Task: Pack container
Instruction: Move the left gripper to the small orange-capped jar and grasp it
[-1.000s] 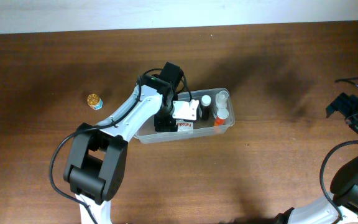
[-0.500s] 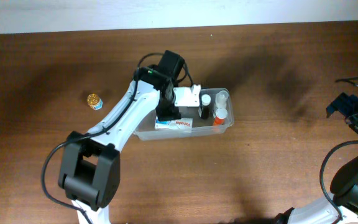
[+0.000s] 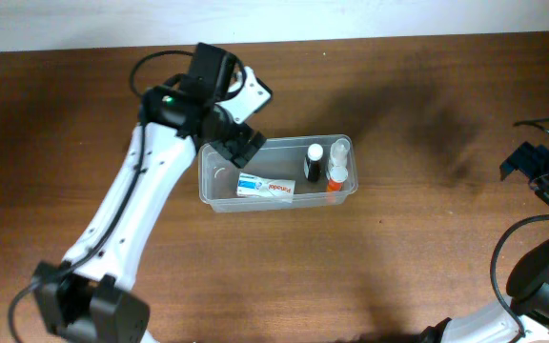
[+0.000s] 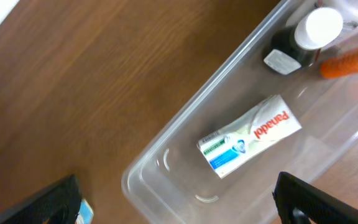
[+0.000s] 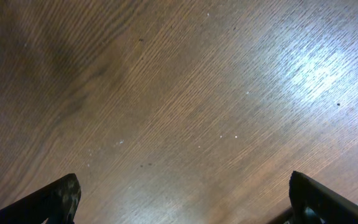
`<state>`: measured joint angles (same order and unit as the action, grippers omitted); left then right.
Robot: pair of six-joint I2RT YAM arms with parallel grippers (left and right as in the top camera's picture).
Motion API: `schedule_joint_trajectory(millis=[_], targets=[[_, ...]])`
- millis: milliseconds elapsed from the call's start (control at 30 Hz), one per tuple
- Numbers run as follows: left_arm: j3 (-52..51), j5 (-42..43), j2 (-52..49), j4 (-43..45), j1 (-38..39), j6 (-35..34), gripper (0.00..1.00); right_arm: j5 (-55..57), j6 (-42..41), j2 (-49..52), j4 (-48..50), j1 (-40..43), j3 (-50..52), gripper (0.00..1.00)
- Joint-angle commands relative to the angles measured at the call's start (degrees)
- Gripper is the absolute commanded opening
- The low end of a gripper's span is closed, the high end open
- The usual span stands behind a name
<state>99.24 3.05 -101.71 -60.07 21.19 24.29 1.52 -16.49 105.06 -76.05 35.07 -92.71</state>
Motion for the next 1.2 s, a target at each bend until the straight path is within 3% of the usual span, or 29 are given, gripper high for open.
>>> schedule_joint_trajectory(millis=[0,233,500,967,1167], targets=[[1.3,0.2,4.4,-2.5,-4.3,-13.9,0.99,0.5,-0.1,-0.7,0.0,0.2,0.1,0.98],[1.2,0.2,3.5,-7.7,-18.7,-31.5,0.99,0.5,-0.1,-0.7,0.0,0.2,0.1,0.98],[1.2,0.6,-1.2,-7.2,-26.6,-29.7,0.99,0.5,-0.1,-0.7,0.0,0.2,0.1,0.98],[1.4,-3.2,-17.3,-0.6,-26.7,-27.2,0.99,0.5,-0.1,-0.7,0.0,0.2,0.1,0.98],[6.9,-3.5,-22.4,-2.3,-26.9,-27.2,0.99,0.5,-0.1,-0.7,0.0,0.2,0.1,0.98]])
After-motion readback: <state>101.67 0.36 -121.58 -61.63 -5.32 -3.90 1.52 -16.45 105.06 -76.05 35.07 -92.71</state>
